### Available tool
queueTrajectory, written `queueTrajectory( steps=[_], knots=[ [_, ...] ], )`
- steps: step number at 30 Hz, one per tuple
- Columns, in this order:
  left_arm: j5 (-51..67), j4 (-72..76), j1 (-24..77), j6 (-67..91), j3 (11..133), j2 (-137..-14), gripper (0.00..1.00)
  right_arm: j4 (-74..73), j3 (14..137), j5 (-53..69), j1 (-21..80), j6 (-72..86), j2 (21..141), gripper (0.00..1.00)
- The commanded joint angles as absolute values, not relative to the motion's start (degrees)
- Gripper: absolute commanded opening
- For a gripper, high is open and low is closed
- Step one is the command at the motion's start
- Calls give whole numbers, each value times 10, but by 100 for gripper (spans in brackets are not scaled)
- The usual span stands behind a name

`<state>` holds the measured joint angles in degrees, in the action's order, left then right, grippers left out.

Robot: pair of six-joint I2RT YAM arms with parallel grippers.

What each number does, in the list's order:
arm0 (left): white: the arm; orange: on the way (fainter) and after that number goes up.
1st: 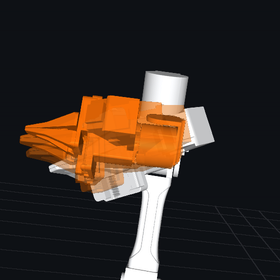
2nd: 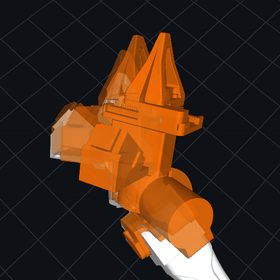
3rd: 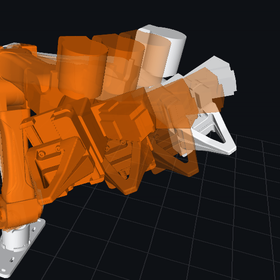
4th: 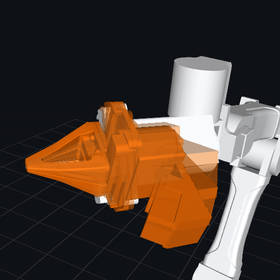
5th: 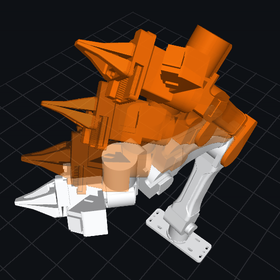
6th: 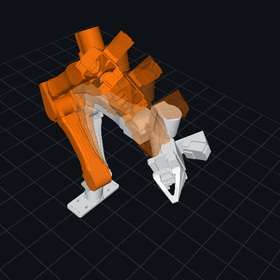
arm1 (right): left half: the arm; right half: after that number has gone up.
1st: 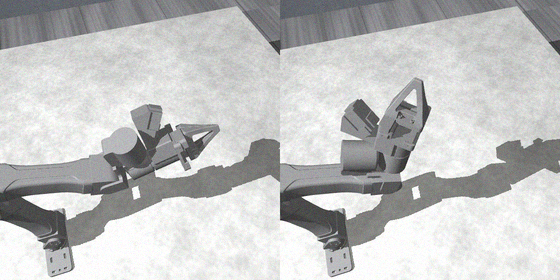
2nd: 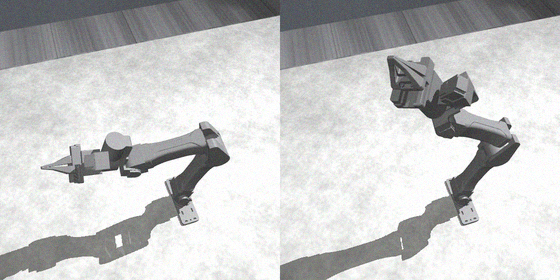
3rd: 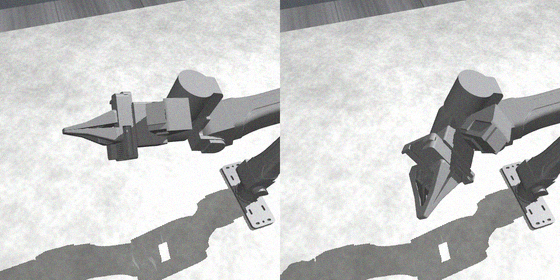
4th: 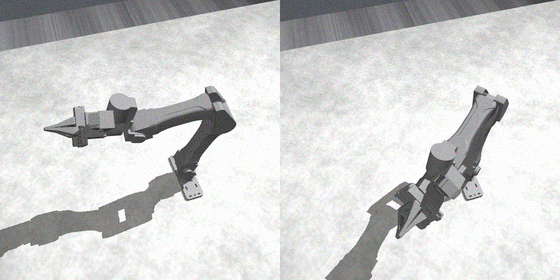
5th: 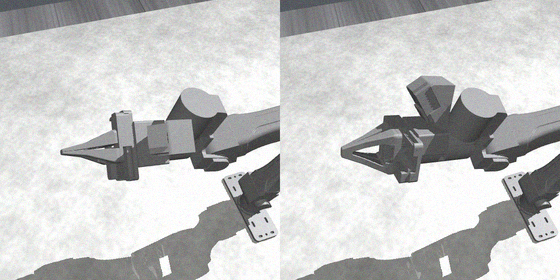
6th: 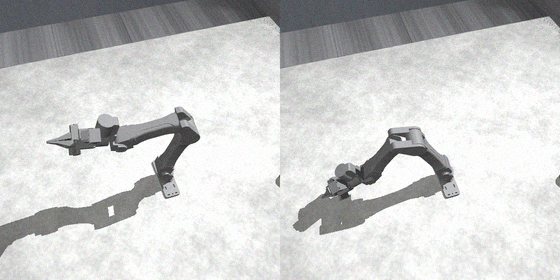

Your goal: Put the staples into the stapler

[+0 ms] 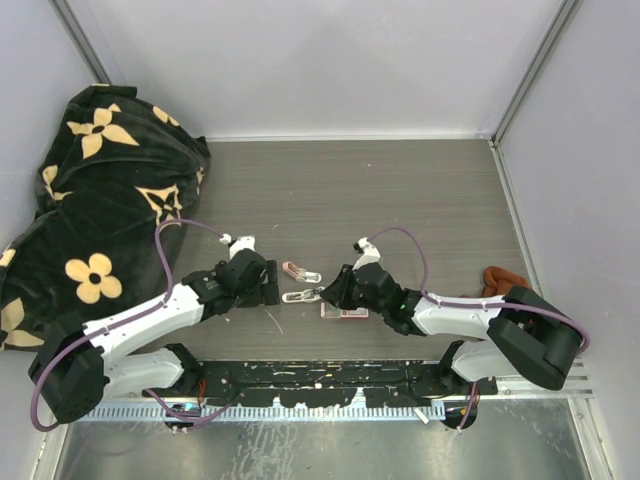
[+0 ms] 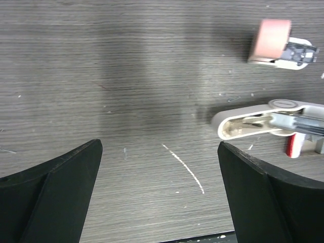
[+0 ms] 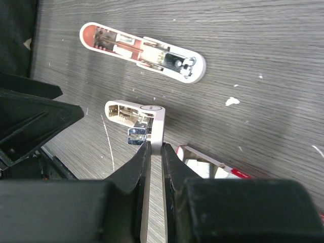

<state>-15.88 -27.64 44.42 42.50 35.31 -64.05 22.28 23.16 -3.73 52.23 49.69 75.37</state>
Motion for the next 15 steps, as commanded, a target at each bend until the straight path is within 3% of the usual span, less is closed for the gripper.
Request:
queueTrajectory(
  steps=[1,15],
  knots=[
    [-179,-292,425,418,344,-618,100,261,215,-16,499,525,729,0],
    [-170,-272,415,404,337,-516,98,383,247,97,498,586,841,1]
  ],
)
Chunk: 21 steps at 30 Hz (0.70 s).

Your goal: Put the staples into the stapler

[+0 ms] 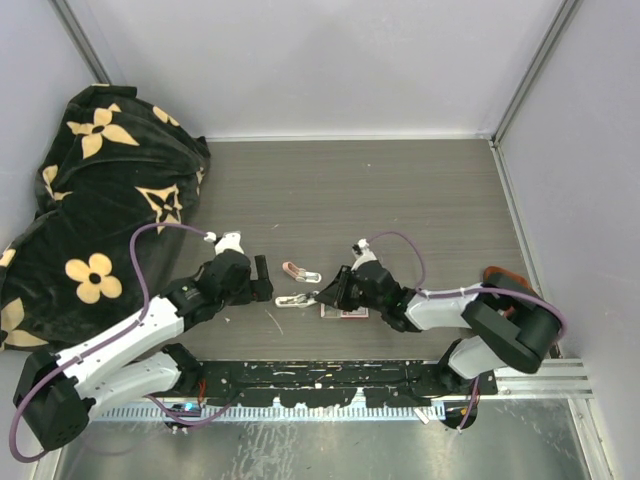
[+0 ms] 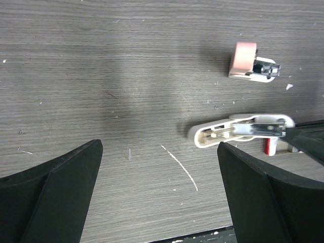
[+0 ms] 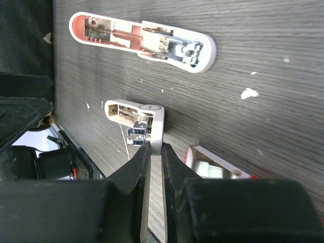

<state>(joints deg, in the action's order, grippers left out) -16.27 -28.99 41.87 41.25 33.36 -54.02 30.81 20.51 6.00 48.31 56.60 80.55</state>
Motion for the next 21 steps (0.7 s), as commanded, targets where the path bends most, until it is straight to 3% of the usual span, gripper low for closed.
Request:
queueTrajectory(
  steps=[1,8,15,21],
  knots=[
    [-170,-273,414,403,337,-512,98,391,253,99,502,589,854,1],
    [-168,-282,414,404,336,-498,98,439,273,117,517,617,929,2],
    [-162,-276,413,402,336,-503,98,427,257,100,516,617,923,33],
    [-158,-271,413,401,338,-510,98,390,258,79,515,596,885,44]
  ],
)
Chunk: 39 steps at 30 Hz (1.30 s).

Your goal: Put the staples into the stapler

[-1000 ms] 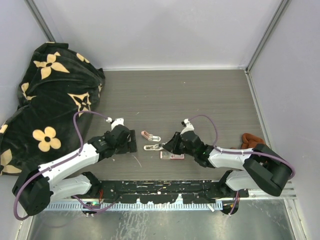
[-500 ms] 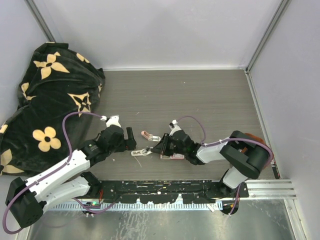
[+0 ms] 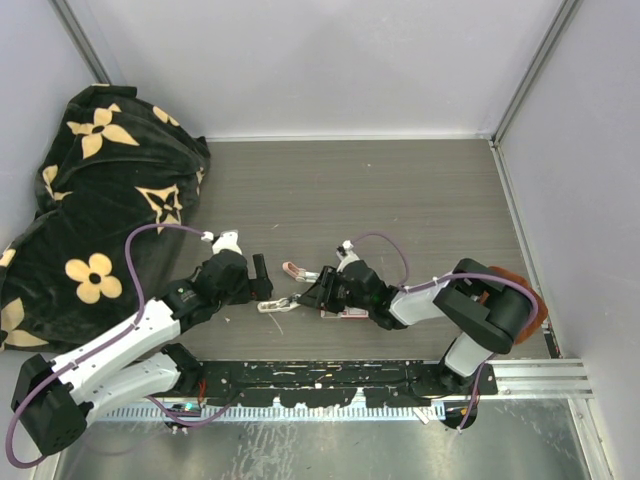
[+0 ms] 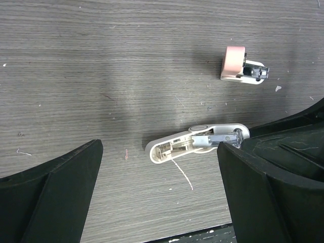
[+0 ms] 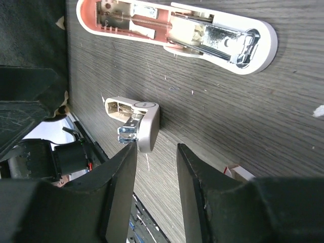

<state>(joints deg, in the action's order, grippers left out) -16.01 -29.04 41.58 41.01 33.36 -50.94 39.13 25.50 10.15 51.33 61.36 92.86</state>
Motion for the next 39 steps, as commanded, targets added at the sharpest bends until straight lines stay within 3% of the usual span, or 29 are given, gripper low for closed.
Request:
queueTrajectory(
  steps=[1,15,21,27,32,34,39],
  knots=[
    [-158,-271,414,400,338,-511,98,384,257,74,515,595,879,44],
    [-123,-252,412,392,343,-509,98,335,236,43,503,569,801,49],
    [-115,-251,412,380,356,-486,98,259,237,18,502,498,734,59],
    [-52,-281,380,330,419,-474,98,47,281,-83,502,424,647,72],
    [42,-389,294,244,553,-517,98,-116,343,-150,502,378,620,71],
    [57,-410,265,217,591,-522,98,-143,354,-139,503,358,618,67],
    [-6,-373,242,184,578,-490,98,-169,360,-95,520,355,631,57]
  ],
)
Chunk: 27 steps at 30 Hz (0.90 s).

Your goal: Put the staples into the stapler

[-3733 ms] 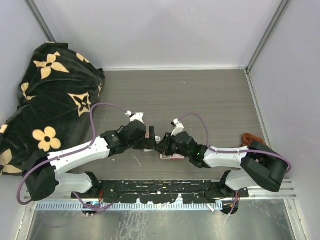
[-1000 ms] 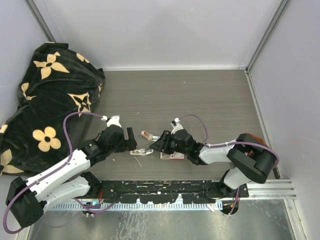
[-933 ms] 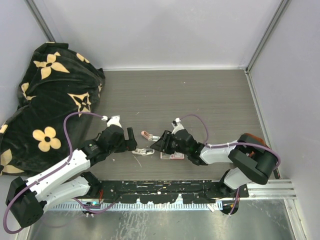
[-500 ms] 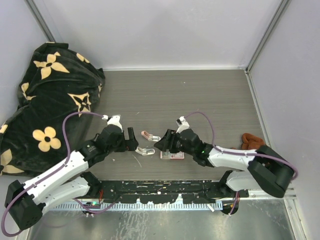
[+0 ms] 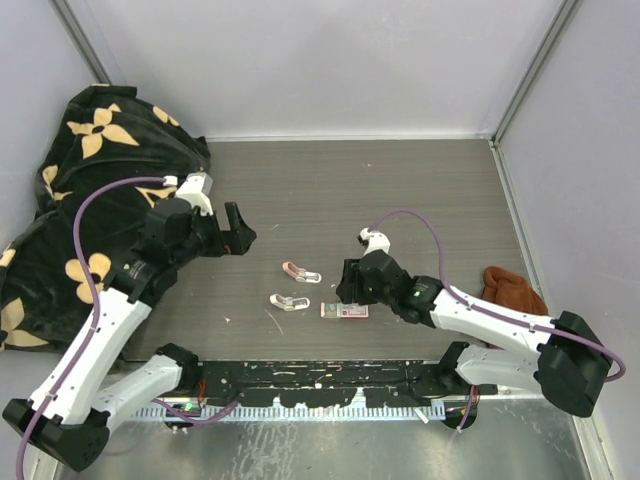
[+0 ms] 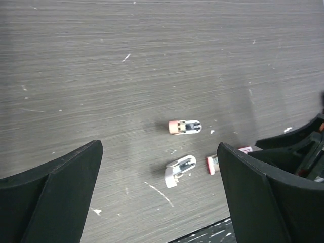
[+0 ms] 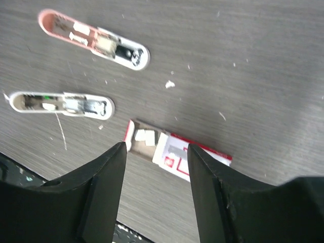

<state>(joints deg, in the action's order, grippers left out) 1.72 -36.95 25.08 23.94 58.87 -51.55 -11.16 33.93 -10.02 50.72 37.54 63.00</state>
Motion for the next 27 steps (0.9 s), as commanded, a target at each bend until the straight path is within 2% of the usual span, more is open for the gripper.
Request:
queueTrajectory(
  steps=[1,5,11,27],
  knots=[
    [-33,-364,242,178,565,-483,98,-172,361,-97,526,361,635,55],
    [-77,-382,241,161,550,-483,98,-187,383,-130,564,370,661,49],
    [-71,-385,241,155,553,-481,98,-220,438,-202,611,372,742,42],
    [-73,-385,241,165,546,-475,98,-188,479,-197,625,340,858,33]
  ],
)
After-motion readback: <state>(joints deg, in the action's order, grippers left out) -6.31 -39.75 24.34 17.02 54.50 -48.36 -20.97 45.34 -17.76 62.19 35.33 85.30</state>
